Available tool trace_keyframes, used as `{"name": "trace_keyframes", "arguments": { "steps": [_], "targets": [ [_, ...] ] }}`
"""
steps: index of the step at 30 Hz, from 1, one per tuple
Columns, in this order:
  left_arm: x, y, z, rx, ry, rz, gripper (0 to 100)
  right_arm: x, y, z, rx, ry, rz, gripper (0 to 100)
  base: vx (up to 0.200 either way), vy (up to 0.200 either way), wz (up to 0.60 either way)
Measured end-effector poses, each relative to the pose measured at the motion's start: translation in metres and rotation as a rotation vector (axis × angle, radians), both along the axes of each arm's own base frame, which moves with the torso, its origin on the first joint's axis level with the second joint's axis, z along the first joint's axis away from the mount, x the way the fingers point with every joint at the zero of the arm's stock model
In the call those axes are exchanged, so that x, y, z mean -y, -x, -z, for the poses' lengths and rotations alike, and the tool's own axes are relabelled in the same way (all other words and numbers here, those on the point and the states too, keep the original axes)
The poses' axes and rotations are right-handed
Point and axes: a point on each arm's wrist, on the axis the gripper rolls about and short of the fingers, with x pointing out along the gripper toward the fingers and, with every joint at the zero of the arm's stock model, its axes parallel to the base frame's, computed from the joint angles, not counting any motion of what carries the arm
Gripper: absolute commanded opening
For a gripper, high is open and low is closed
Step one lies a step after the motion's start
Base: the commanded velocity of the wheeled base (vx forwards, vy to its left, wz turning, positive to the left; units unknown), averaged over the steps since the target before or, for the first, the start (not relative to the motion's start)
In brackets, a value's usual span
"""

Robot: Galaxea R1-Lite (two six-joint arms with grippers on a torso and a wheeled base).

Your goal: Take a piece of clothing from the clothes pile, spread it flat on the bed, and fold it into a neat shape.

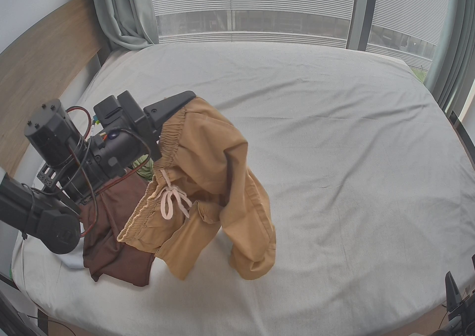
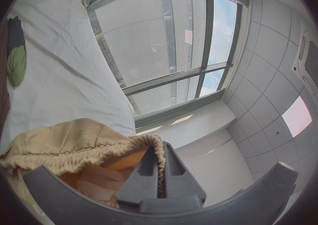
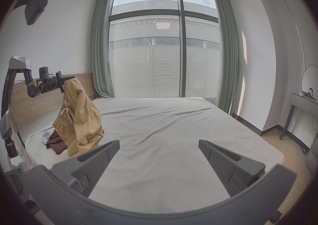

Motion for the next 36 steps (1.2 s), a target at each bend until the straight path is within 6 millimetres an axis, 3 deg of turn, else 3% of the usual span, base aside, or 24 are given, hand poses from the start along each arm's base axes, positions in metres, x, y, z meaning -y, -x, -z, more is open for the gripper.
{"name": "trace_keyframes", "arguments": {
  "steps": [26,36],
  "targets": [
    [0.108,0.019,-0.025,-0.006,0.126,0.256,0,0.000,0.000,0.000,0.000,0.000,-0.001,100,0.000,0.000,0.00],
    [0.145,0.022,-0.018,-0.013,0.133,0.327,0,0.000,0.000,0.000,0.000,0.000,-0.001,100,0.000,0.000,0.00]
  ]
}}
